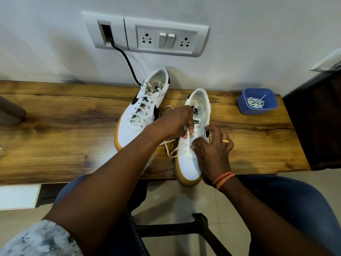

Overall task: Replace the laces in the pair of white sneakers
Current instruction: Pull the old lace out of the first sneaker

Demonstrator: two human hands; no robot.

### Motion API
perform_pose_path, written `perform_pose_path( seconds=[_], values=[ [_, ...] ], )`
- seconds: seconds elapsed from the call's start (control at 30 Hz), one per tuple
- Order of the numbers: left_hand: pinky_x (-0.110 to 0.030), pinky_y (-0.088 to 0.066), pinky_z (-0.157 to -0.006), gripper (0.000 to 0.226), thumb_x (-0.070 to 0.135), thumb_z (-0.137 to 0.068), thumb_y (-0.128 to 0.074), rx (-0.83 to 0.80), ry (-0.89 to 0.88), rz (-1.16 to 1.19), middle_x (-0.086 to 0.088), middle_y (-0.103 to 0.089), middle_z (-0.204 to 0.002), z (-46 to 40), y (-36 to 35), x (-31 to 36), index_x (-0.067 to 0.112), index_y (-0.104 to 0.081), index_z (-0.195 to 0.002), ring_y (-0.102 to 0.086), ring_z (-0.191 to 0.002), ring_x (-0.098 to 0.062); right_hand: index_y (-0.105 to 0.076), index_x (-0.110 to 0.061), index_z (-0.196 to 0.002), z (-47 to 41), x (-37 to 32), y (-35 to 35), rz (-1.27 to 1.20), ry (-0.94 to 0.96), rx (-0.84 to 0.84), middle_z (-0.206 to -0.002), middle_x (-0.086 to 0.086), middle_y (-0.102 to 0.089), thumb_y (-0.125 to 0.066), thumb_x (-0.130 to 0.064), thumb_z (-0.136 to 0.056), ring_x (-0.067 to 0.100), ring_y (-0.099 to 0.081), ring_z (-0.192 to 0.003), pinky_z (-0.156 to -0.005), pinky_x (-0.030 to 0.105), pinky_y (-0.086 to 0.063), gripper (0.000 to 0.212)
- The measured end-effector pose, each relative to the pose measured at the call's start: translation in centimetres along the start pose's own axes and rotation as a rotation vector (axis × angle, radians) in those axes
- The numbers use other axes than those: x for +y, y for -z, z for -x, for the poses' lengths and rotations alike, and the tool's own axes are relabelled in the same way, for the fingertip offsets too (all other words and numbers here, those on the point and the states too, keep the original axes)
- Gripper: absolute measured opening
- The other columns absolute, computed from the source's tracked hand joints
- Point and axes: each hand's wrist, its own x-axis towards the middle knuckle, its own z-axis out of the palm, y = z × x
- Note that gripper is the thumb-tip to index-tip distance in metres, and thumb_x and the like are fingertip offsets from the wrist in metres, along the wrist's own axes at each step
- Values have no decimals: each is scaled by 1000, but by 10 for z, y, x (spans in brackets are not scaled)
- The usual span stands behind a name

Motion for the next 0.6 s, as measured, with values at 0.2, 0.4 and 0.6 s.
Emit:
perform_pose_path(
  seconds=[0.2, 0.4, 0.6],
  values=[
    [-31, -51, -83, 24, 6, -71, -83, -2, -11, 10, -5, -53, -122, 1, 1, -3, 14, -78, -93, -55, -102, -17, -67, -13, -84, -7, 21, 8, -251, -207, 75, -119, 13, -46, -63, -17, -88, 13, -42, -102, -88, 35, -35, 7],
    [-29, -49, -84, 25, 7, -72, -83, -5, -17, -4, -4, -52, -123, 1, 2, -1, 14, -77, -95, -51, -99, -12, -65, -15, -81, -15, 47, 8, -400, -427, -16, -104, 17, -57, -62, -9, -89, 7, -43, -87, -78, 17, -33, 10],
    [-27, -49, -82, 26, 7, -72, -82, -2, -9, 11, -2, -51, -123, 0, 0, -4, 16, -77, -96, -49, -95, -8, -60, -17, -77, -31, 71, 27, -779, -910, -13, -94, 15, -67, -53, -8, -95, 24, -68, -68, -62, 43, -59, 21]
  ],
)
